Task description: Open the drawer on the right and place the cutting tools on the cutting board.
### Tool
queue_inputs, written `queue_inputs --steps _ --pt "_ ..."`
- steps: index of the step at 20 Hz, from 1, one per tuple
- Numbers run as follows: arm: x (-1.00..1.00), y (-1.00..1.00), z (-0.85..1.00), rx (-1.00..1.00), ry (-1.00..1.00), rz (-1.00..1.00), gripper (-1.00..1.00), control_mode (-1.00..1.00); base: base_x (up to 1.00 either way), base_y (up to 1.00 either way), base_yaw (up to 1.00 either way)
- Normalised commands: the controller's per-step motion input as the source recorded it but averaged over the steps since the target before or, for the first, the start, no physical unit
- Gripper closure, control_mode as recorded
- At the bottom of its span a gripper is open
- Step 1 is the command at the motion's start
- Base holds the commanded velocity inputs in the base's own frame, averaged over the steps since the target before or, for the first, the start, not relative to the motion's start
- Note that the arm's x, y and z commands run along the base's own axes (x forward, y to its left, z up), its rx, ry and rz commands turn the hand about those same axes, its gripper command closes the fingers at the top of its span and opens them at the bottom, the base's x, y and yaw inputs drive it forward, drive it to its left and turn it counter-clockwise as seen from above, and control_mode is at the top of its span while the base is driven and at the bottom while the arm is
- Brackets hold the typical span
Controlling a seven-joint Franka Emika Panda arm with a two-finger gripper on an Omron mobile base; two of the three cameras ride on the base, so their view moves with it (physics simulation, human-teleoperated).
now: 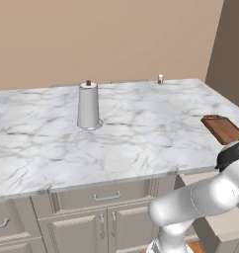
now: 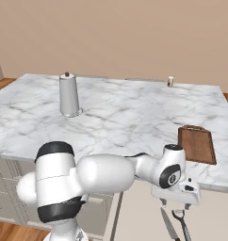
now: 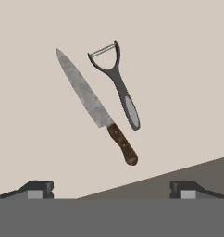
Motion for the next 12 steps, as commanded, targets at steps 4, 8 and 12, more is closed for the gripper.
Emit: queue_inputs --steps 4,8,12 --pt "0.00 -0.08 -0.56 0.02 0.00 0.00 -1.00 -1.00 0.00 0.00 0.00" --pt "0.00 -0.05 -0.42 0.01 0.00 0.00 -1.00 -1.00 0.00 0.00 0.00" --pt "0.00 -0.10 -0.17 0.00 0.00 0.00 -1.00 -1.00 0.00 0.00 0.00"
